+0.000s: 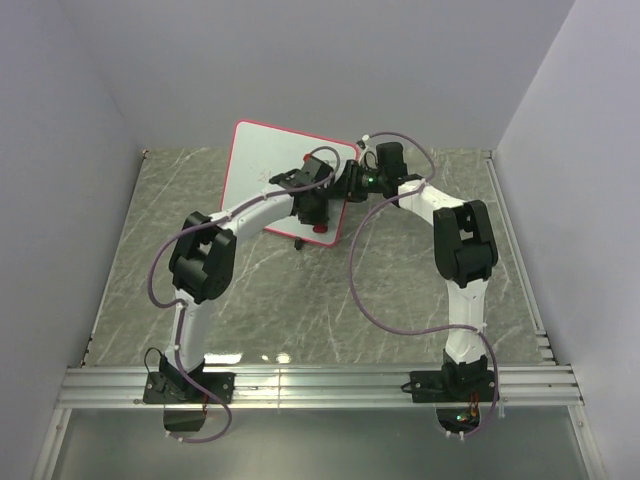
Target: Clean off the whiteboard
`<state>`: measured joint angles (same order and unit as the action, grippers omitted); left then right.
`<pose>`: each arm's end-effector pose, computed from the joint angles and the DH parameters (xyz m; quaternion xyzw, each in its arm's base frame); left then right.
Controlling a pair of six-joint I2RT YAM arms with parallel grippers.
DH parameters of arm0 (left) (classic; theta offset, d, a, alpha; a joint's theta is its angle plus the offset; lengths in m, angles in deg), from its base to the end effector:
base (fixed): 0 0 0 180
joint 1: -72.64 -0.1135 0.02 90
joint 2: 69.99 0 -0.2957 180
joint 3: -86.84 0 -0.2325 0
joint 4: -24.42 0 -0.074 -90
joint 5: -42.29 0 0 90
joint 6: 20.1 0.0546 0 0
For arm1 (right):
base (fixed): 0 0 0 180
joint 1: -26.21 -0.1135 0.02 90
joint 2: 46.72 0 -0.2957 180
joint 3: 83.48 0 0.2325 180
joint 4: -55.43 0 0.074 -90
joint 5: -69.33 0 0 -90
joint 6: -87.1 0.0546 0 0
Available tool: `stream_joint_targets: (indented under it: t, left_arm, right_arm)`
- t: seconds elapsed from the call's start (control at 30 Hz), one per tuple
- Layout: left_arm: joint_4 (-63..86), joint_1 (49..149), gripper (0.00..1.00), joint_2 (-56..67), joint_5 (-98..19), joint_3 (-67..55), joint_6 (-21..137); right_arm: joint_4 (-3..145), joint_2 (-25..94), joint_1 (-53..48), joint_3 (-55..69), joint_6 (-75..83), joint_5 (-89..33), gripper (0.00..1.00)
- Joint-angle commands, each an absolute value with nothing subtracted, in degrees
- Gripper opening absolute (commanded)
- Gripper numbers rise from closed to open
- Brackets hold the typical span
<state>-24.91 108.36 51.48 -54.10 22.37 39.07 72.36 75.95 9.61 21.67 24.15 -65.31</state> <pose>0.3922 -0.2745 0.2362 0.0240 0.9528 -0.1190 0.2783 0.4628 0.1780 0.2286 -0.1017 0.8312 0.4722 0.2753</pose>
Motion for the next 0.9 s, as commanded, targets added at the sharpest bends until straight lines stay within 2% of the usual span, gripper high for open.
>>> stream_joint_targets:
  t: [0.0,0.3,0.67,0.87]
  left_arm:
    - [-6.1,100.1,0.00,54.8,-57.9,23.1,37.9]
    - [-8.0,93.4,0.00,56.7,-58.0,30.2,38.0]
    - [-7.8,85.9,0.00,55.5,-59.7,27.4,37.6]
    - [-7.3,86.2,0.00,55.2,-57.2,25.2,37.6]
  right_arm:
    - [81.3,71.3,5.5,19.2,21.4,-65.8,0.00]
    - [82.5,71.2,4.0,19.2,20.7,-65.6,0.00]
    - [83.9,70.4,3.8,18.8,19.7,-65.1,0.00]
    - [84.5,70.9,3.7,19.9,19.4,-64.6,0.00]
